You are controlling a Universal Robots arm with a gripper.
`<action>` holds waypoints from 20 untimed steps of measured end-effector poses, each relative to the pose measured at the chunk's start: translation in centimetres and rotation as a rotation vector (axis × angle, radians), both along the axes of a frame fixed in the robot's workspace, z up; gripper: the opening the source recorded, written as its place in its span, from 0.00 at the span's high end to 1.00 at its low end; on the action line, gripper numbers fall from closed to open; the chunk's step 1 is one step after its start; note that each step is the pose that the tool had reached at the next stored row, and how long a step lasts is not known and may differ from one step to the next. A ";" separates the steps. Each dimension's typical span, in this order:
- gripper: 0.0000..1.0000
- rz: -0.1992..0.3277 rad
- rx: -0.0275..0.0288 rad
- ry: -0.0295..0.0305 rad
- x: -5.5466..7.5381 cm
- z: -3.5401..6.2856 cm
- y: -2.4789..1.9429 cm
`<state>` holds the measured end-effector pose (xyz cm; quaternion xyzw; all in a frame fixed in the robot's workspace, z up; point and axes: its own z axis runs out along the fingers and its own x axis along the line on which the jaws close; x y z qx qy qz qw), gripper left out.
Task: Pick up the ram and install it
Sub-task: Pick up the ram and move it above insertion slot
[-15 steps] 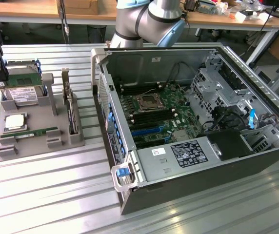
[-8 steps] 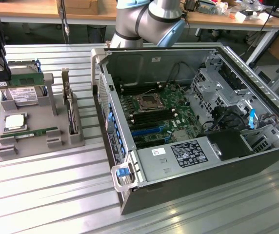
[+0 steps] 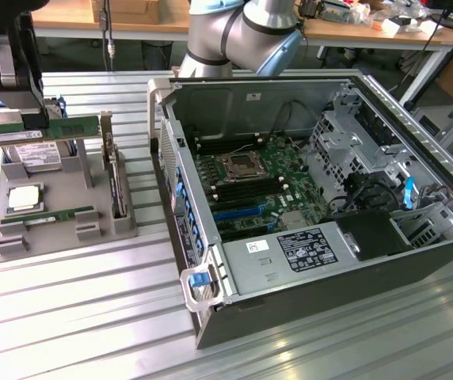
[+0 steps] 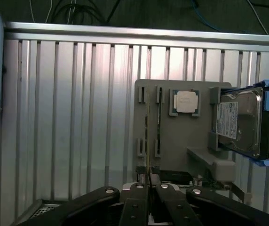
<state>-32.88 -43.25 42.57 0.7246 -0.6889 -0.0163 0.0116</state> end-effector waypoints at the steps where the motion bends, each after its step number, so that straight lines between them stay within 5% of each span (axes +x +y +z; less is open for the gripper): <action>1: 0.88 0.000 0.0000 0.0000 0.3 0.00 0.00; 20: 0.88 0.000 -0.0089 0.0004 6.7 0.00 0.00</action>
